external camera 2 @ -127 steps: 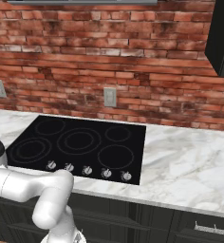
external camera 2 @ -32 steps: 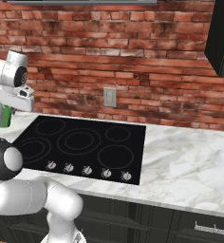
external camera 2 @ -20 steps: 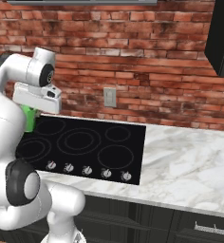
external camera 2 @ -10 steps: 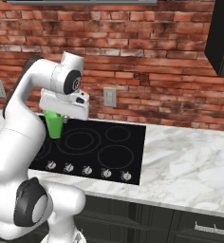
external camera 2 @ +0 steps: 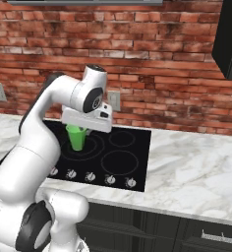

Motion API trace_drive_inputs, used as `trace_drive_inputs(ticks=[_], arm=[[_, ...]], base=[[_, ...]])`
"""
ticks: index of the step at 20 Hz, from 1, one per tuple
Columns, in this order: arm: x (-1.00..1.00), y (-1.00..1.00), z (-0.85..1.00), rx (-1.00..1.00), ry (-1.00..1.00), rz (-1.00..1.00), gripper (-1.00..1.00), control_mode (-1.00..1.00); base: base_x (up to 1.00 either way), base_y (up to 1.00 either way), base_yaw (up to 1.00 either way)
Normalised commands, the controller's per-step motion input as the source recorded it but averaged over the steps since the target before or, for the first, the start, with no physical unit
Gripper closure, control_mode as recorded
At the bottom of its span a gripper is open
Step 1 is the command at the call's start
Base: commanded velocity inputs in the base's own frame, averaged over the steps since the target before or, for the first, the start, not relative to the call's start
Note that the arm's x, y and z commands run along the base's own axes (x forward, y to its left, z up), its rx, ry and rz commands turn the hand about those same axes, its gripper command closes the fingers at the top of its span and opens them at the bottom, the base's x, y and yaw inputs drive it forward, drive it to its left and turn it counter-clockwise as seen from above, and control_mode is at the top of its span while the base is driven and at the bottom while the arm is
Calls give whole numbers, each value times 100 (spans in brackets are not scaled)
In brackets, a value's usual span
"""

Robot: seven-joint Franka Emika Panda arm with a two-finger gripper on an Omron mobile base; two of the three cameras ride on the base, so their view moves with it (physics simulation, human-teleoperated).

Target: Pick the cup and bowl from the counter and place them on the counter next to the sink.

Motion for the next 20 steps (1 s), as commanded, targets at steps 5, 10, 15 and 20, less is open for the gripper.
trace_drive_inputs(ticks=[5,10,15,20], arm=[[26,-15,-3,0,-10,0,100,-100],[1,0,-1,0,0,0,100,-100],[0,0,0,0,0,0,100,-100],[0,0,0,0,0,0,100,100]], base=[[0,0,0],[0,0,0],[0,0,0],[0,0,0]])
